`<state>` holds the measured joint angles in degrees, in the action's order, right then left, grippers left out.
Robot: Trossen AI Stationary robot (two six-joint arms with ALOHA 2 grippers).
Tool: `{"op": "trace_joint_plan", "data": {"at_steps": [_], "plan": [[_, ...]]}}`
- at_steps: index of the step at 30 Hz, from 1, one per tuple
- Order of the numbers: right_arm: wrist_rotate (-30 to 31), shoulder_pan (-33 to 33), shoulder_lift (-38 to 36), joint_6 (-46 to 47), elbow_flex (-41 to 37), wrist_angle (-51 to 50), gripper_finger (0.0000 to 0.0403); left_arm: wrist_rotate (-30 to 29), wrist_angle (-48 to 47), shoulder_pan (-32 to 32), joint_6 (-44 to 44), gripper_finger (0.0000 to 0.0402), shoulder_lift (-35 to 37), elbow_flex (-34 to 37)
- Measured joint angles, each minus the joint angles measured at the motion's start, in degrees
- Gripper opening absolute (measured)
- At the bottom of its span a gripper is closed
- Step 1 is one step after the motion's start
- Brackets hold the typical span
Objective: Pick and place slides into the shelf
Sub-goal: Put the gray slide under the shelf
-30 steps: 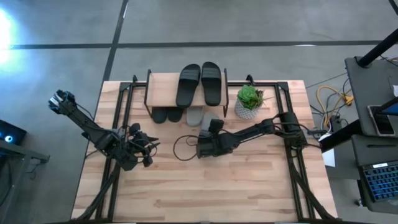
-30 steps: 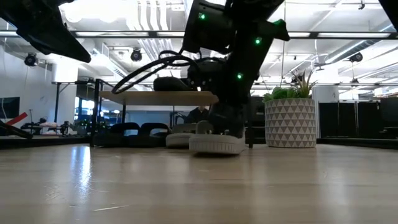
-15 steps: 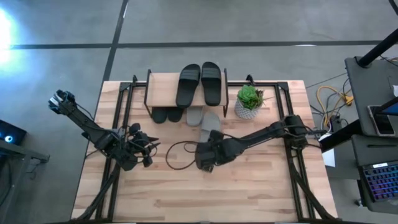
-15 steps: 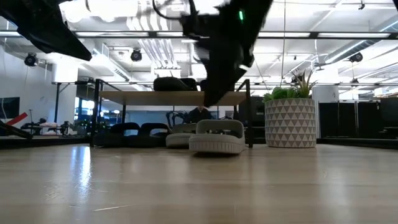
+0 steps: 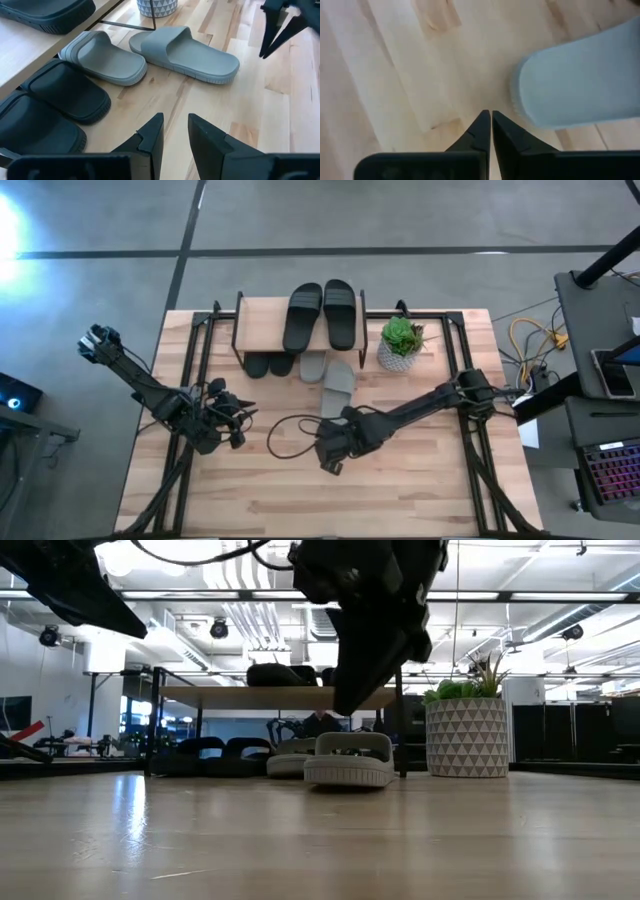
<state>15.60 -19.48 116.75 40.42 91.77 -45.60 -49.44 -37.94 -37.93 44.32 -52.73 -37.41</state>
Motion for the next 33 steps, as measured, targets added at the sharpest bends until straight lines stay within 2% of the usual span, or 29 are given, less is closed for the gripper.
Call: {"op": "trace_joint_plan", "data": {"at_steps": [9,12,19,33], "plan": [[-3.6,0.6,5.7,-4.5,0.0,4.1,0.0008,0.0,0.0,0.0,0.0,0.0076,0.0,0.0],[-1.0,0.5,6.4,-5.0,0.3,3.1,0.0008,0.0,0.0,0.0,0.0,0.0076,0.0,0.0],[0.6,1.8,6.7,-9.9,0.4,2.6,0.0008,-0.1,0.0,0.0,0.0,0.0076,0.0,0.2],[11.9,10.8,7.2,-14.9,-0.7,-4.1,0.0008,-0.3,-0.1,0.0,-0.2,0.0076,-0.2,0.3]]}}
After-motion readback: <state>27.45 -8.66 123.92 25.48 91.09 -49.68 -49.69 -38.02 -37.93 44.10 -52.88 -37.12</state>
